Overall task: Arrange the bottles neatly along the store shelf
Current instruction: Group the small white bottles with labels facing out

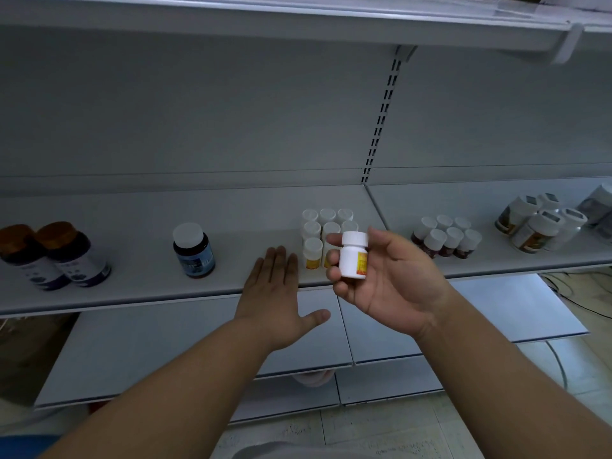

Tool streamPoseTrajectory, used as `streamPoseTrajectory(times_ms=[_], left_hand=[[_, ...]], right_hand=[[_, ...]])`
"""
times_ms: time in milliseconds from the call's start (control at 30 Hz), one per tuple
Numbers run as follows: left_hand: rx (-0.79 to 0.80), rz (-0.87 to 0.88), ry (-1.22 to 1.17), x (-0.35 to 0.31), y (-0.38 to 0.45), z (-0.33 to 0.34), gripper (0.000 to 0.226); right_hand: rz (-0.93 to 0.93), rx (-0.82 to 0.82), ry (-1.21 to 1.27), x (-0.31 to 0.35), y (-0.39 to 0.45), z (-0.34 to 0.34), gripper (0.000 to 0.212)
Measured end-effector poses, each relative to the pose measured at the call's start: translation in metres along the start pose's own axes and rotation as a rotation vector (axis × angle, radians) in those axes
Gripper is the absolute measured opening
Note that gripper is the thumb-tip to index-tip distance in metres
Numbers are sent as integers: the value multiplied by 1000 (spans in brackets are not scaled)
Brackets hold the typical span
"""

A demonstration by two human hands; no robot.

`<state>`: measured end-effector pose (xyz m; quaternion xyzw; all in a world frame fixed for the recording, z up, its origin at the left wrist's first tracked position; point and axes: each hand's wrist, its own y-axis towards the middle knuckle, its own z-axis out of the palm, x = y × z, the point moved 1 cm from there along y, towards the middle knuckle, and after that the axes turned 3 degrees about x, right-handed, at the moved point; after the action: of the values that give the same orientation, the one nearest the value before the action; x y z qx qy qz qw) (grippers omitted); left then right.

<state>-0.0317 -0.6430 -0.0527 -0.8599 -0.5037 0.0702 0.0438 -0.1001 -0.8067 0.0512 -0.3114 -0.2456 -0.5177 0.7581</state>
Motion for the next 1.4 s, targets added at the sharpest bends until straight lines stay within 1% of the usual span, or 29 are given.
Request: streamPoseTrajectory(times_ms=[67,133,200,400,533,600,633,700,767,833,933,1033,1167,1400], left_hand=[[4,-1,4,0,1,1,113],[3,1,16,0,2,2,113],[10,-3,31,0,3,3,114],[52,-5,71,0,3,0,116],[58,-11,82,-2,2,-2,119],[53,-12,88,-3,2,-2,120],[55,-11,88,-3,2,-2,120],[57,-19,88,-3,2,-1,118],[56,-27,98,-3,3,1,120],[66,-23,111,-3,4,1,124],[67,-26,111,-2,4,2,121],[57,-26,118,-1,4,3,118],[47,-22,109,-1,4,3,119],[44,-21,102,-1,4,3,119]], right_hand=[[-12,-24,-19,2,0,-3,40],[-67,-44,-67,3,1,-7,31],[-129,-75,-116,5,3,-12,28],[-233,-165,-355,14,13,-32,34],[-245,-210,-480,22,18,-51,33],[-258,-237,-649,28,21,-60,22],[-259,-268,-793,31,22,-64,17],[-254,-336,-1157,38,24,-72,17],[-291,-332,-1471,43,28,-76,20],[-337,-283,-1637,43,33,-78,22],[-340,-238,-1711,38,40,-79,22],[-317,-228,-1738,34,44,-81,27],[-293,-280,-1748,32,48,-84,28],[-308,-289,-1778,31,52,-82,31]])
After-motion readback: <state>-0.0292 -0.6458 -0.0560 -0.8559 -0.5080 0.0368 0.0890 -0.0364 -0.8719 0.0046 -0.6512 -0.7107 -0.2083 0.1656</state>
